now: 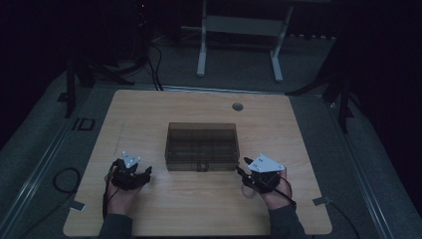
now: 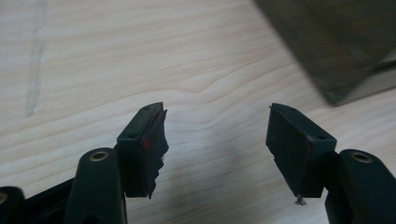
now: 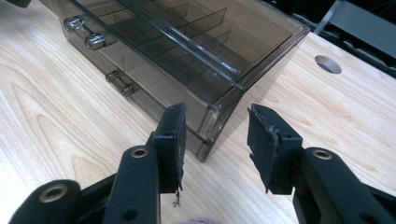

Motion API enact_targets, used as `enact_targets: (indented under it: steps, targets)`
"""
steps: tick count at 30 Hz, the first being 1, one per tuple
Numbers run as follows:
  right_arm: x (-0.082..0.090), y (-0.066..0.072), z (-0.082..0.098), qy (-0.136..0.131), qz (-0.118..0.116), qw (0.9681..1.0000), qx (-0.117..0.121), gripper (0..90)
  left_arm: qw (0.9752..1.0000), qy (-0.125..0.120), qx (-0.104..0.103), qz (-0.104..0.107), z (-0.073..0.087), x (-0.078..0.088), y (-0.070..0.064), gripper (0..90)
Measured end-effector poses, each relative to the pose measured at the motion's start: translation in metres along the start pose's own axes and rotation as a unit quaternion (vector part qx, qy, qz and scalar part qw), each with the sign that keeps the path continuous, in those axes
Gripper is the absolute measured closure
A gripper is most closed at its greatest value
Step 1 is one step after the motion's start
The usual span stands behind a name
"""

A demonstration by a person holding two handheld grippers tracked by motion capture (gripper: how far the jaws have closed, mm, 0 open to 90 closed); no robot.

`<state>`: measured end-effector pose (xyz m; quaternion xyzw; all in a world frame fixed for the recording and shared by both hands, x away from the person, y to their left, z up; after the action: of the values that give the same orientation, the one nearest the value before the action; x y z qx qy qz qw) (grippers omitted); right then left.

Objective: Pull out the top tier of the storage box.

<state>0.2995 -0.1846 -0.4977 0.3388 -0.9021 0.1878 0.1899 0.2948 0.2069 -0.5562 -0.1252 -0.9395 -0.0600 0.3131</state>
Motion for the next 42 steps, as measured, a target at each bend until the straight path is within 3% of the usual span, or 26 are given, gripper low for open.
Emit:
enact_targets:
  steps: [4, 9, 16, 24, 36, 42]
  targets:
    - [-0.001, 0.001, 0.002, -0.002, -0.009, 1.0000, -0.003, 56.6, 0.9988, -0.022, -0.035, 0.024, -0.003, 0.007, -0.007, 41.0]
    - [-0.003, 0.002, 0.004, -0.002, -0.015, 0.9999, -0.005, 56.5, 0.9963, -0.046, -0.044, 0.059, -0.005, 0.016, -0.011, 48.7]
    - [-0.004, 0.001, 0.005, -0.007, -0.021, 0.9996, -0.016, 56.0, 0.9888, -0.066, -0.039, 0.128, -0.009, 0.022, -0.016, 60.4]
    - [-0.005, 0.001, 0.006, -0.009, -0.029, 0.9993, -0.023, 56.2, 0.9808, -0.080, -0.044, 0.173, -0.014, 0.026, -0.024, 65.2]
    - [-0.007, 0.002, 0.007, -0.011, -0.038, 0.9989, -0.027, 56.3, 0.9734, -0.092, -0.043, 0.205, -0.019, 0.029, -0.028, 68.8]
    - [-0.008, 0.002, 0.007, -0.011, -0.042, 0.9985, -0.032, 57.1, 0.9723, -0.095, -0.052, 0.207, -0.022, 0.027, -0.033, 69.9]
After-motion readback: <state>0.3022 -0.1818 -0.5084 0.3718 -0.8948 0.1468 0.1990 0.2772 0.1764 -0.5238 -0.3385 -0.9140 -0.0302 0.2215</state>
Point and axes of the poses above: each handheld gripper's, and its own axes: x roughly backward along the jaws, z roughly out of its underside, y roughly to its left, the point moved 2 cm from there along -x, roughly forward along the jaws, and after that the axes turned 6 degrees about -y, right-handed, at the moved point
